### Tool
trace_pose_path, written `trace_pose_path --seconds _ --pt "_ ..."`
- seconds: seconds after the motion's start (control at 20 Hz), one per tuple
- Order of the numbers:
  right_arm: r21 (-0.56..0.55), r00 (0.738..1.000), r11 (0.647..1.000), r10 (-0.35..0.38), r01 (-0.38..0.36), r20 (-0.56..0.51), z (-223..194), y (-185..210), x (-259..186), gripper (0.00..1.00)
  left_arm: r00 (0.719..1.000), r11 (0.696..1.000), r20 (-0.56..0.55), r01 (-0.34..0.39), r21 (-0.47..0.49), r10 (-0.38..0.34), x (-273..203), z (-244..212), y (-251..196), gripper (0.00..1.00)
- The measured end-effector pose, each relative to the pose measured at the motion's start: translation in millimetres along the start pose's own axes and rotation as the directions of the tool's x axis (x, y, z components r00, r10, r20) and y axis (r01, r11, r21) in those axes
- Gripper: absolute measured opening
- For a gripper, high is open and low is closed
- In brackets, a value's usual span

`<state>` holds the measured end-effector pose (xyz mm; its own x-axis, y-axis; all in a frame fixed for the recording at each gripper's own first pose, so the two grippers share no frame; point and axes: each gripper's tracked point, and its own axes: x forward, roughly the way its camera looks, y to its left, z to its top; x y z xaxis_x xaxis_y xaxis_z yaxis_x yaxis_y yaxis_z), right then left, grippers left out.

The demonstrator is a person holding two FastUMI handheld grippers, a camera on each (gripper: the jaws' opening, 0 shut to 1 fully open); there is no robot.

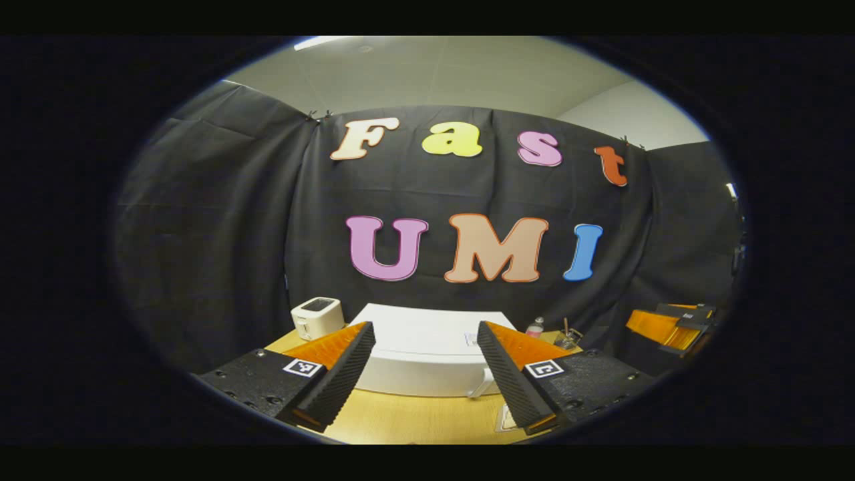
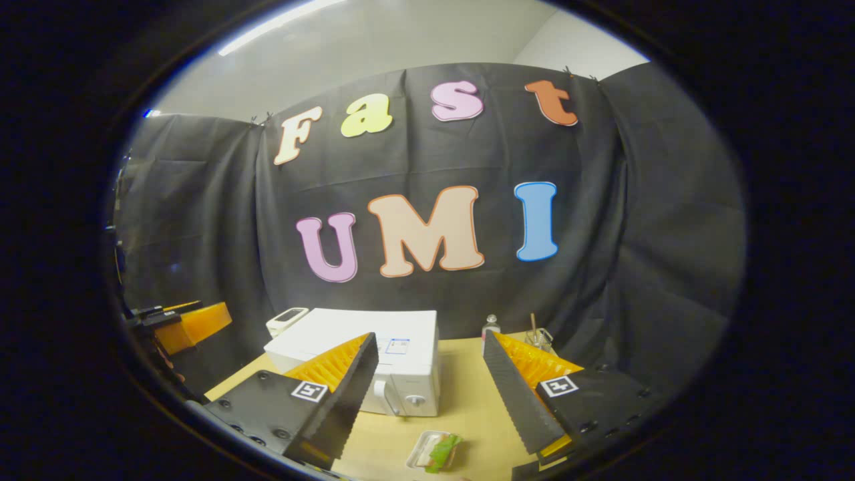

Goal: Open the microwave oven with the left hand, put the food in, and close the microwave oven.

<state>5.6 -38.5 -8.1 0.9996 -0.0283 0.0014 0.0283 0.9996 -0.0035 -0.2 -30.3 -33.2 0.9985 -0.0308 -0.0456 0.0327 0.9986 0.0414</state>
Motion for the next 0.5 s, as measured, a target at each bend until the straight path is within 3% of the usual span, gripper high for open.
trace_pose_path --seconds 0.05,0.1,0.35,0.4,0.5 --pt "0.003 1.0 1.0 -0.011 0.011 -0.011 -5 -6 0 0.92 1.0 1.0 -0.022 0.008 -0.005 -0.008 2 -10 -3 0.99" --pt "0.005 1.0 1.0 -0.02 0.021 -0.022 -9 -13 1 0.92 0.999 1.0 -0.046 0.015 -0.012 -0.016 4 -22 -8 0.95" --pt "-0.019 0.994 0.997 -0.081 0.08 -0.071 -36 -55 5 0.92 0.989 0.999 -0.144 0.041 -0.023 -0.044 16 -82 -24 0.95" --pt "-0.028 0.993 0.996 -0.089 0.087 -0.082 -43 -64 5 0.99 0.987 0.999 -0.156 0.04 -0.022 -0.043 19 -94 -26 0.91" --pt "-0.046 0.989 0.994 -0.103 0.099 -0.102 -54 -79 5 0.99 0.984 0.999 -0.175 0.042 -0.02 -0.045 27 -111 -35 0.95"
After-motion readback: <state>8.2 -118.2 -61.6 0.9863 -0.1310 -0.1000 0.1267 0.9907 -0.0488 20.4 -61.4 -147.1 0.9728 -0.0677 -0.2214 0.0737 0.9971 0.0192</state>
